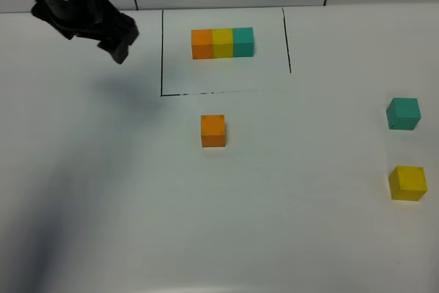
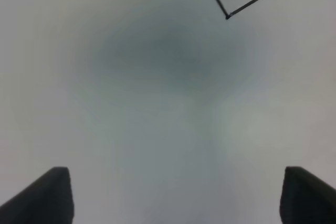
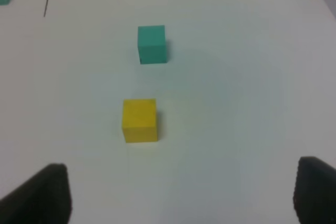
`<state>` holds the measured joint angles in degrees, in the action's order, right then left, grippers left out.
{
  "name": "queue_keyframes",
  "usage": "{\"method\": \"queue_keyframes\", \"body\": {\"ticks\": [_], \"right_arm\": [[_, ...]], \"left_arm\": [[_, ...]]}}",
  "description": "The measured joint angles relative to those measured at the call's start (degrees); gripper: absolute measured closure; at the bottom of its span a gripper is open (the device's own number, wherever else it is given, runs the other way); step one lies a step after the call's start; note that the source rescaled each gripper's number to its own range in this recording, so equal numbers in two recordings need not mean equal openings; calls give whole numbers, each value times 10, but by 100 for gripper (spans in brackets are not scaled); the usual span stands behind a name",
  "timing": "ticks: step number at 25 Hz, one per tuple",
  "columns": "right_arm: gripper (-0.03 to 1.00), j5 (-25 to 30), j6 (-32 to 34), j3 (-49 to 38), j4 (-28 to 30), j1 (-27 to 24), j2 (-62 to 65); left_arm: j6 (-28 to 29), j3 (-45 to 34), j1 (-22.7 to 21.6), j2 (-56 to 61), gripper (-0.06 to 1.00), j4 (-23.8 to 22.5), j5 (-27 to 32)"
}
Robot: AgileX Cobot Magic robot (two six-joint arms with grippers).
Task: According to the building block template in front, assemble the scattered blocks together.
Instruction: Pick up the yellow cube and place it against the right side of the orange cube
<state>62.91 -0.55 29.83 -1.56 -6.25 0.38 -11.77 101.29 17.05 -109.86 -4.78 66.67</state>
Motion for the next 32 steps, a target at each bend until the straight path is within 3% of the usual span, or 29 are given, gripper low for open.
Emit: {"method": "queue_keyframes", "body": {"ticks": [7,13,23,32], "right_arm": [[24,0,1,0,0,0,0],[24,0,9,0,2,0,0],[24,0,15,0,2,0,0],[24,0,15,0,2,0,0]], "left_arm": [[40,-209,-69,172,-5,8,-109],[96,-353,-75,334,-5,-15,-133],[149,-509,-75,612,-5,-17,-147],[152,-579,-75,818,-5,-7,-146]]}}
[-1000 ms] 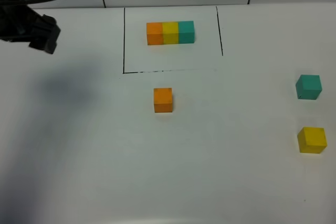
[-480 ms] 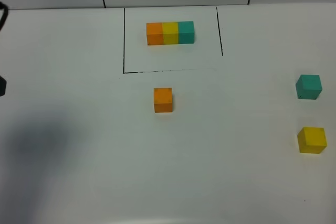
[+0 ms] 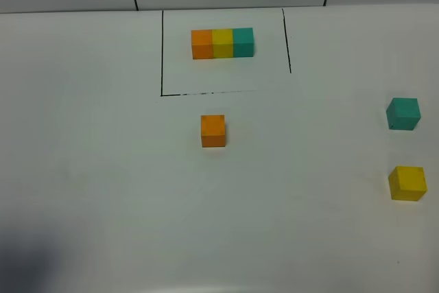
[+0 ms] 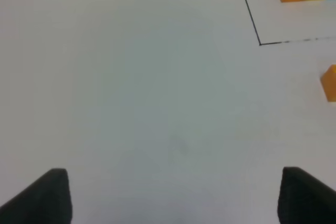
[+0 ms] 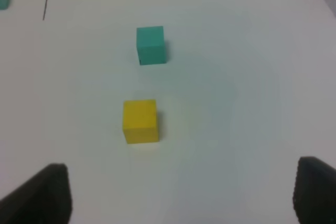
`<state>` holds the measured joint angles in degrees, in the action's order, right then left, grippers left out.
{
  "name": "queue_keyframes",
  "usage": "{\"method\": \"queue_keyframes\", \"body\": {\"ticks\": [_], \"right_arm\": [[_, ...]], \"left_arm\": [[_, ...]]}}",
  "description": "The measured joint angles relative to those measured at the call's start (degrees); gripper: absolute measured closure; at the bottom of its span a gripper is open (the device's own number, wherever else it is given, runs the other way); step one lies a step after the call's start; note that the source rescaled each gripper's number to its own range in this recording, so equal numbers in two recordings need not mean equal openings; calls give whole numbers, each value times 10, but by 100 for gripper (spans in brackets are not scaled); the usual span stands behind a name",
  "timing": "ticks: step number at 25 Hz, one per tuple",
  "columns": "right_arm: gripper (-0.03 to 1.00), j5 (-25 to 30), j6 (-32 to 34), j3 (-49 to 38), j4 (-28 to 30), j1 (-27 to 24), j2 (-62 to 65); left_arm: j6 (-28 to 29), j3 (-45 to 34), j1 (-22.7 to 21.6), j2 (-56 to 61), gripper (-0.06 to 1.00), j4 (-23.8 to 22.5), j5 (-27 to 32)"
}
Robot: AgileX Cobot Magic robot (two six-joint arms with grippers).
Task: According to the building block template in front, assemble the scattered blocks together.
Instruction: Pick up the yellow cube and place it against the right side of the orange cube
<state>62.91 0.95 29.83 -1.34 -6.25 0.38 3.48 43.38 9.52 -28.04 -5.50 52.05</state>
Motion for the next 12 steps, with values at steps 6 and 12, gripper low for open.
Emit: {"method": "queue_keyframes", "body": {"ticks": [6,12], "right_arm": [[24,0,0,0,0,0,0],[24,0,0,0,0,0,0]], "left_arm": [[1,-29,0,70,-5,7,44],[0,-60,0,142,-5,52,58]]}}
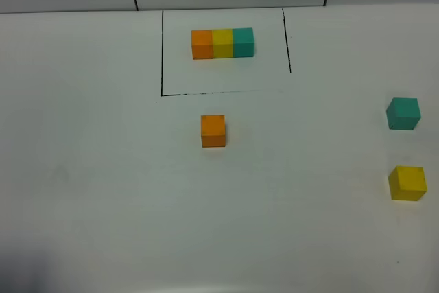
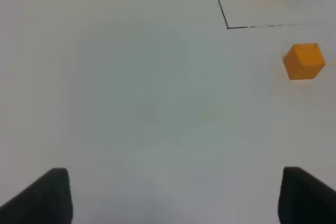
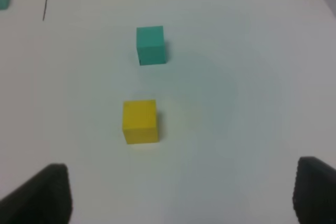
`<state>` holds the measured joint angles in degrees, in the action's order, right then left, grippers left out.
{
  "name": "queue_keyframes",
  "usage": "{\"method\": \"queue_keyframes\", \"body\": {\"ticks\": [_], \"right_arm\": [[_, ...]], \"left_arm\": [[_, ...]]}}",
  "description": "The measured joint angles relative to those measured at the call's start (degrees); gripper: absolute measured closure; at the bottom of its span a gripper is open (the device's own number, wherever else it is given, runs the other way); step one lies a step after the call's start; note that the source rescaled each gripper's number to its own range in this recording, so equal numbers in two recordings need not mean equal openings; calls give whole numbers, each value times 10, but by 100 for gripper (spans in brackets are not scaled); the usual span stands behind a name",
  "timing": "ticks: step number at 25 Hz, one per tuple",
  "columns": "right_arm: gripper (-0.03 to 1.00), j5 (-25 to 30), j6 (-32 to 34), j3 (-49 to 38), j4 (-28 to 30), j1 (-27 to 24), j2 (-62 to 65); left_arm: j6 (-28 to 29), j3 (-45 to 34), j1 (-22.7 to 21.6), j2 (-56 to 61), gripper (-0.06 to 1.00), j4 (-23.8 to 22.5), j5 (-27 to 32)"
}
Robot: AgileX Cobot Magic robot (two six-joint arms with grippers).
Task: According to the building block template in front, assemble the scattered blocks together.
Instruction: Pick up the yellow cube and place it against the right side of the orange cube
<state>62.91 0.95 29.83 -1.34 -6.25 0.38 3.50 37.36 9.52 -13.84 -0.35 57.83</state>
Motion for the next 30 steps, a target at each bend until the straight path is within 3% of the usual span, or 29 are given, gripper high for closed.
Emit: {"method": "queue_keyframes", "body": {"ticks": [13,30], "right_arm": [[24,0,3,0,0,0,0],[24,0,8,0,2,0,0]], "left_arm": [[-4,-48,0,138,-5,11,77],[-30,-83,0,141,-5,35,47]]}}
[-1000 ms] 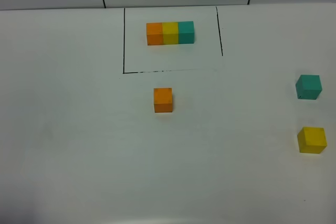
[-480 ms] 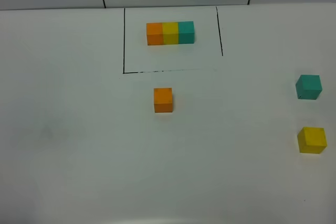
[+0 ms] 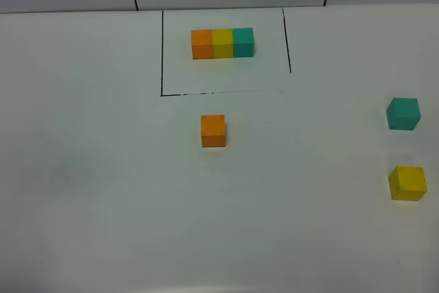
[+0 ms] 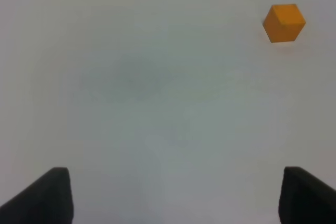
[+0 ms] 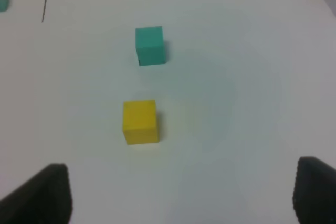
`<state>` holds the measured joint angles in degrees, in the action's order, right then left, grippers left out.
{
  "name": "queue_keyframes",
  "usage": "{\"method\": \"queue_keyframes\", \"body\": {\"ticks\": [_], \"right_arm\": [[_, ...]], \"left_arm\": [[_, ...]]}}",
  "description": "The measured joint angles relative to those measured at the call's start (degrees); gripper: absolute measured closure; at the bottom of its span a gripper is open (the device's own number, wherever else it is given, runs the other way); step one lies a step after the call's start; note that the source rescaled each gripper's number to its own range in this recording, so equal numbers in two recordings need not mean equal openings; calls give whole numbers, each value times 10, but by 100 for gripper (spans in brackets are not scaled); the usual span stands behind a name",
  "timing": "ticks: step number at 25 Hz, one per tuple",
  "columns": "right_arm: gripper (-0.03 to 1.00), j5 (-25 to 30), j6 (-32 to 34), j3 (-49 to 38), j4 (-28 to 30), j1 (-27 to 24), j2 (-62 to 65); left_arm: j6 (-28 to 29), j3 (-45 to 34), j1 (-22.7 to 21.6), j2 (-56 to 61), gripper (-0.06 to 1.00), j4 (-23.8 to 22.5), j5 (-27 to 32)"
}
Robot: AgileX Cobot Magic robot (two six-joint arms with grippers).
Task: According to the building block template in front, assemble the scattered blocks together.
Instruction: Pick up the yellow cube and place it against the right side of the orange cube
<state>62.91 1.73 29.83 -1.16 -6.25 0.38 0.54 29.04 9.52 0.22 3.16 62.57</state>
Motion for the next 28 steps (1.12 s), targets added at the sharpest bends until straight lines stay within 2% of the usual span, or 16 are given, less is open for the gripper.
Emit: {"method": "queue_keyframes", "body": {"ticks": [5,14,28], "right_arm": [[24,0,1,0,0,0,0],[24,0,1,0,0,0,0],[24,0,1,0,0,0,0]], "left_arm": [[0,0,-12,0,-5,3,0],[0,0,-102,0,-5,4,0],[0,0,-106,0,-5,4,0]]}}
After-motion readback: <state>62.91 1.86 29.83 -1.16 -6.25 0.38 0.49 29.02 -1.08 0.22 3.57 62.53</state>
